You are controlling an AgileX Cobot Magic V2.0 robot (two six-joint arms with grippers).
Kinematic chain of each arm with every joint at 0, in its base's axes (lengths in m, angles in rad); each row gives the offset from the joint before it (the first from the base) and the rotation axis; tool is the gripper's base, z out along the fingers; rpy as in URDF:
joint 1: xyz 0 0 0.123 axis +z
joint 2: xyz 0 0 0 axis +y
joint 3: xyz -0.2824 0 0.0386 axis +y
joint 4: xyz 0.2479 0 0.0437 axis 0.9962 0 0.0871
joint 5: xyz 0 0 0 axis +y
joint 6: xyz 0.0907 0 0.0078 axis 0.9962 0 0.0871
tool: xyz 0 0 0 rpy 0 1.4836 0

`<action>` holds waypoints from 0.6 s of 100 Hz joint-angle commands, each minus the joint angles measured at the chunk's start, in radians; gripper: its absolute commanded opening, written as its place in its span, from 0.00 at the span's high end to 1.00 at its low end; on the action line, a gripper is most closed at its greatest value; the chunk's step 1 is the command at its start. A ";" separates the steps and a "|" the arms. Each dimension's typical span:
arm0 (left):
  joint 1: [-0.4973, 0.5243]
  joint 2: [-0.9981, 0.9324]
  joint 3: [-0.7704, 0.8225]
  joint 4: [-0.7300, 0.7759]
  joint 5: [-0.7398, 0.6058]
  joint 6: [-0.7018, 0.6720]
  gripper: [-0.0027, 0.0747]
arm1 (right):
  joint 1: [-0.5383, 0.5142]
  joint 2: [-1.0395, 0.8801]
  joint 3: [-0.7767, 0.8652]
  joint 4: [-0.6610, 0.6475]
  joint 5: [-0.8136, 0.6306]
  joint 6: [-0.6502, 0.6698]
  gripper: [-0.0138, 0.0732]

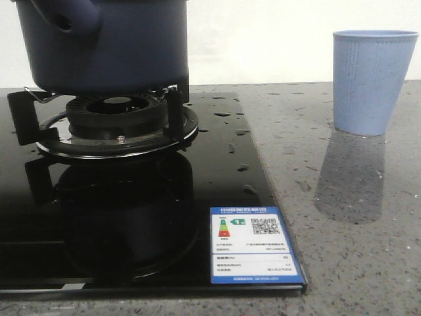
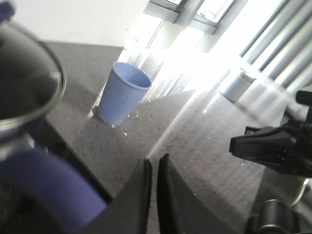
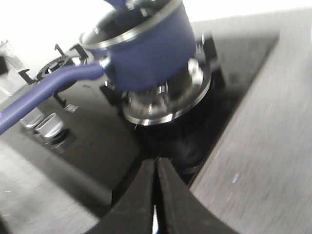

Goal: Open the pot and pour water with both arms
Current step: 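Grasp the purple lid knob with the left gripper and lift the lid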

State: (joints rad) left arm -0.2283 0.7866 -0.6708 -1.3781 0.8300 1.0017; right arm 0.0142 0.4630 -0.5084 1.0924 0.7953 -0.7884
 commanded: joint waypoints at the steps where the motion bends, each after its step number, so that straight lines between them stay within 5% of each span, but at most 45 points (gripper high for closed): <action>1: -0.009 0.061 -0.102 -0.070 0.051 0.119 0.99 | 0.009 0.014 -0.035 0.082 -0.067 -0.117 0.92; 23: -0.009 0.171 -0.274 -0.061 0.110 0.247 0.95 | 0.043 0.014 -0.054 0.080 -0.098 -0.142 0.92; 39: -0.009 0.202 -0.342 -0.014 0.044 0.475 0.69 | 0.056 0.014 -0.055 0.080 -0.144 -0.196 0.91; 52: -0.009 0.238 -0.342 -0.013 -0.095 0.481 0.38 | 0.058 0.014 -0.057 0.080 -0.178 -0.217 0.71; 60: -0.009 0.267 -0.342 -0.013 -0.155 0.483 0.30 | 0.058 0.014 -0.059 0.080 -0.200 -0.217 0.52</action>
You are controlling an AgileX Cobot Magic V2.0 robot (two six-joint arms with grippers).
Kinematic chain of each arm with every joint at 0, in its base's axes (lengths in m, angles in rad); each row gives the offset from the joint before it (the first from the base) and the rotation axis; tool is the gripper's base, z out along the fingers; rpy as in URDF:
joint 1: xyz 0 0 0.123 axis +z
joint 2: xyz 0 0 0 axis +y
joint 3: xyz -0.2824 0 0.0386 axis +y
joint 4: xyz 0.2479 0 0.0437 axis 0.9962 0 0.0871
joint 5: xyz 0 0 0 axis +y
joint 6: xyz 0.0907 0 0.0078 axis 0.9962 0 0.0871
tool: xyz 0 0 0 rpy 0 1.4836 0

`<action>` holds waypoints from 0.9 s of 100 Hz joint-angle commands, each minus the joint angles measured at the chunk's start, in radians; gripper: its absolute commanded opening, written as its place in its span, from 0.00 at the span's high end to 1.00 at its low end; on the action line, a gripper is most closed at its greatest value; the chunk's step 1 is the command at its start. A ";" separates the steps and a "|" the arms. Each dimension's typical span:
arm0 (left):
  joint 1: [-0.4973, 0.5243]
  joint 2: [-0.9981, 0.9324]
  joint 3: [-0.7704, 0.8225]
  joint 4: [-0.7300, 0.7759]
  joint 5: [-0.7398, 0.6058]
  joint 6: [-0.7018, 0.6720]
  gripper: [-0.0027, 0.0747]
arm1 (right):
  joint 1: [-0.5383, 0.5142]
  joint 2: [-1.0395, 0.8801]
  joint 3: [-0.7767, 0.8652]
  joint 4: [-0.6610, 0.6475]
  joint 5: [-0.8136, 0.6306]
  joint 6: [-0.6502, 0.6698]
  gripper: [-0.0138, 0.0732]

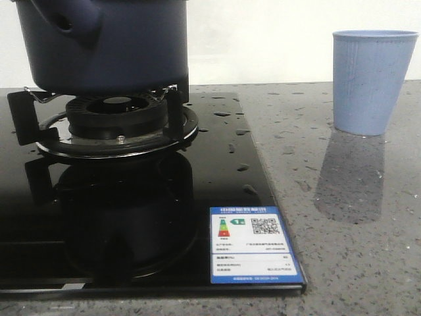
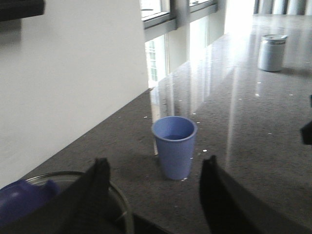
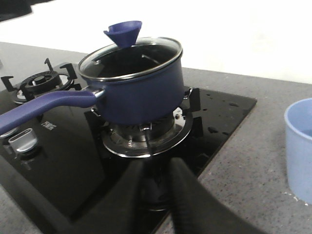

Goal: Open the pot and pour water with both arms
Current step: 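Grasp the purple lid knob with the left gripper and lift the lid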

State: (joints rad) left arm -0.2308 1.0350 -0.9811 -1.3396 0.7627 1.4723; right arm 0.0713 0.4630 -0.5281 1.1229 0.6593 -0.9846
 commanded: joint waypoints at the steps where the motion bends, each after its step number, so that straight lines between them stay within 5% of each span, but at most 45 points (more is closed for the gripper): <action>1: -0.006 0.021 -0.032 -0.051 -0.093 0.012 0.30 | 0.000 0.014 -0.039 0.049 -0.065 -0.021 0.48; 10: -0.006 0.052 -0.032 -0.051 -0.152 0.025 0.30 | 0.000 0.014 -0.040 0.049 -0.088 -0.021 0.26; 19: -0.006 0.089 -0.032 -0.060 -0.182 0.068 0.30 | 0.008 0.014 -0.040 0.049 -0.097 -0.021 0.15; 53: 0.062 0.227 -0.032 -0.332 -0.153 0.267 0.30 | 0.031 0.014 -0.040 0.049 -0.097 -0.021 0.15; 90: 0.069 0.323 -0.038 -0.346 0.032 0.295 0.30 | 0.031 0.014 -0.040 0.049 -0.096 -0.021 0.15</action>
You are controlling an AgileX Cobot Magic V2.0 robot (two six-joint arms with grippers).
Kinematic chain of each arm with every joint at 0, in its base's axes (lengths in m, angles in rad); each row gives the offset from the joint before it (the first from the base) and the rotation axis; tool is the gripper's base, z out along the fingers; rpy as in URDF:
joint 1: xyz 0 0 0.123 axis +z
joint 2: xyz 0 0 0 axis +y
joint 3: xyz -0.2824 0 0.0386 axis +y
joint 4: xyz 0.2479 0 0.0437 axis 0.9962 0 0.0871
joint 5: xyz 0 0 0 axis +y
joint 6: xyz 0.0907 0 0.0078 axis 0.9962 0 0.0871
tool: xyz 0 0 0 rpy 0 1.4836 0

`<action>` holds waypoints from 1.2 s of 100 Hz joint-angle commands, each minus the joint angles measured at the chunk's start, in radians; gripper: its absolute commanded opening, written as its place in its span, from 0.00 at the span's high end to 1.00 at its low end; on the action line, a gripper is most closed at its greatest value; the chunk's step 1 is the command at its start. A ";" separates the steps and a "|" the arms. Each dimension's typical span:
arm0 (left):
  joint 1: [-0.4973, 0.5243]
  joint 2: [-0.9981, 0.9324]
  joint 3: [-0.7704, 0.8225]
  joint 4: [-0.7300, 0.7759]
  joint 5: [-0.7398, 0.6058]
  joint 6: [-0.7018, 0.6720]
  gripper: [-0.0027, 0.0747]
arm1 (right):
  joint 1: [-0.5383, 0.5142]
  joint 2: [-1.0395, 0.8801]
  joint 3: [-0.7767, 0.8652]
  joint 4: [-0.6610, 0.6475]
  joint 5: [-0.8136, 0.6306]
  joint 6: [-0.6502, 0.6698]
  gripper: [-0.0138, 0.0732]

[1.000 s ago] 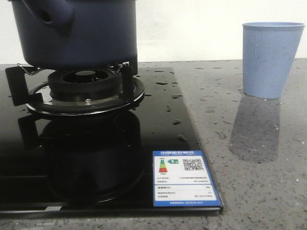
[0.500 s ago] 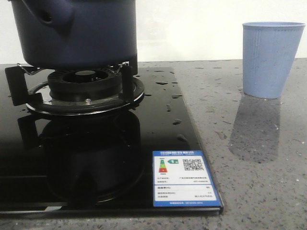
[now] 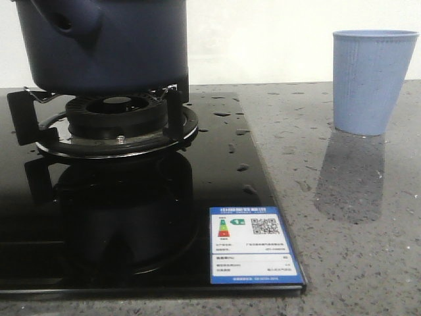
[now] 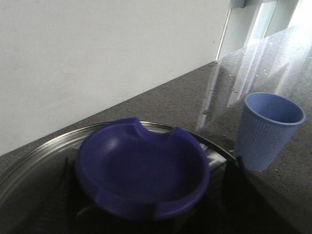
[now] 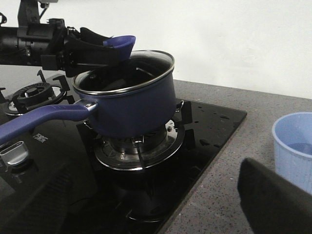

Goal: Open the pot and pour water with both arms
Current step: 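Grasp the purple lid knob with the left gripper and lift the lid, then lower the right gripper around the light blue cup and grasp it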

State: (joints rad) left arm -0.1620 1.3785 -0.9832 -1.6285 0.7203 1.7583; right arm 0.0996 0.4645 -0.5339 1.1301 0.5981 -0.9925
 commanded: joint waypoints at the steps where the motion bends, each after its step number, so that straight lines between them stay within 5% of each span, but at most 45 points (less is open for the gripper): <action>1: 0.000 -0.021 -0.035 -0.057 0.074 0.009 0.30 | 0.002 0.013 -0.034 0.042 -0.034 -0.013 0.15; 22: 0.000 -0.021 -0.035 -0.057 0.083 0.009 0.33 | 0.002 0.013 -0.034 0.042 -0.050 -0.013 0.15; 51: 0.000 -0.021 -0.048 -0.086 0.083 0.013 0.63 | 0.002 0.013 -0.034 0.040 -0.153 -0.013 0.15; 90: 0.000 -0.102 -0.118 -0.161 0.081 0.013 0.64 | 0.002 0.042 -0.007 -0.134 -0.488 -0.013 0.15; 120: 0.000 -0.231 -0.118 -0.164 0.075 0.013 0.64 | 0.017 0.245 0.027 -0.125 -0.473 -0.013 0.15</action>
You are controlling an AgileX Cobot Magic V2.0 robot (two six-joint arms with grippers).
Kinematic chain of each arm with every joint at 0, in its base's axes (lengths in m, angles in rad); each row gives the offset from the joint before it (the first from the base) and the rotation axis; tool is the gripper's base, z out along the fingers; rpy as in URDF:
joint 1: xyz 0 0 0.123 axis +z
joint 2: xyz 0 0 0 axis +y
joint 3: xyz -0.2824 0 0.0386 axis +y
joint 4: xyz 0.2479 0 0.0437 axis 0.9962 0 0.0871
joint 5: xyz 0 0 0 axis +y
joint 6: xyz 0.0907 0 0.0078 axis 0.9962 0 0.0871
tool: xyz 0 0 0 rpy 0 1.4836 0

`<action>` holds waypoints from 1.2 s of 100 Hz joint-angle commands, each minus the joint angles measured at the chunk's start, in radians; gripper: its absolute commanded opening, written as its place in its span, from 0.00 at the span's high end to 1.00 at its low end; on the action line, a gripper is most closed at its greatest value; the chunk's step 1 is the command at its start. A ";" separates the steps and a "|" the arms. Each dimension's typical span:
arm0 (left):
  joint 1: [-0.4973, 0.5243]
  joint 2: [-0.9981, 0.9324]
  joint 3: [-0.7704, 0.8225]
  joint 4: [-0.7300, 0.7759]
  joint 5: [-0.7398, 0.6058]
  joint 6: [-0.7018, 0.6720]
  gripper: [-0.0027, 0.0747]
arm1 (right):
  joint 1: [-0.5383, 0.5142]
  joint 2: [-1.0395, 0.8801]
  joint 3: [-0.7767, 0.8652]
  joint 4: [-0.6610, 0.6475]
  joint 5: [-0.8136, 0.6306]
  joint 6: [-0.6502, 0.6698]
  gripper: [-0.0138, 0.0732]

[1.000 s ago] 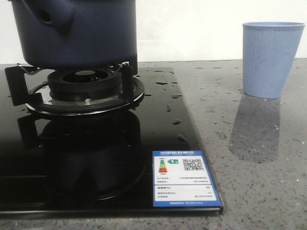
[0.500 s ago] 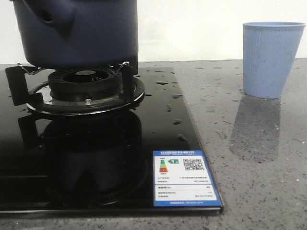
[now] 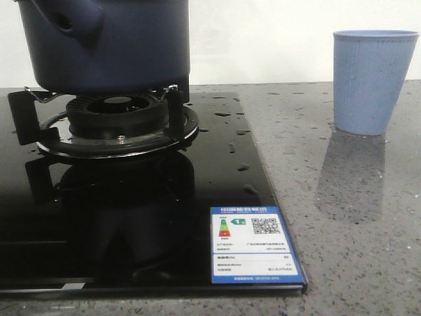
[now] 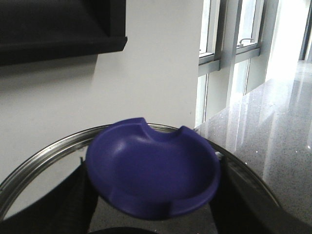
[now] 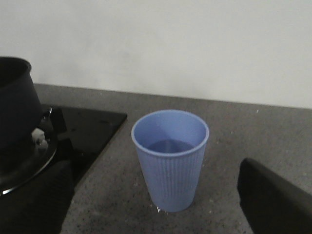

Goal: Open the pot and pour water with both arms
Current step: 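Lower the right gripper around the light blue cup and grasp it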

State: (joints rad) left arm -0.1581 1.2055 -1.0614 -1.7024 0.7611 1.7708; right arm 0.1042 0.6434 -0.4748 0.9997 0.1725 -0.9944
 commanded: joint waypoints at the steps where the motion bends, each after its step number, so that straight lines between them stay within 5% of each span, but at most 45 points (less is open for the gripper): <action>1: -0.003 -0.063 -0.040 -0.090 0.034 0.000 0.64 | 0.017 0.071 -0.035 0.005 -0.054 -0.011 0.15; 60: -0.003 -0.098 -0.040 -0.090 0.035 0.000 0.64 | 0.295 0.407 -0.076 -0.042 -0.496 0.011 0.24; 120: -0.003 -0.098 -0.040 -0.090 0.038 0.000 0.64 | 0.298 0.546 -0.076 -0.377 -0.710 0.447 0.24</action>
State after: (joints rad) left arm -0.1581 1.1348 -1.0614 -1.7024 0.7693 1.7708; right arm 0.4034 1.1839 -0.5169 0.7207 -0.4337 -0.6365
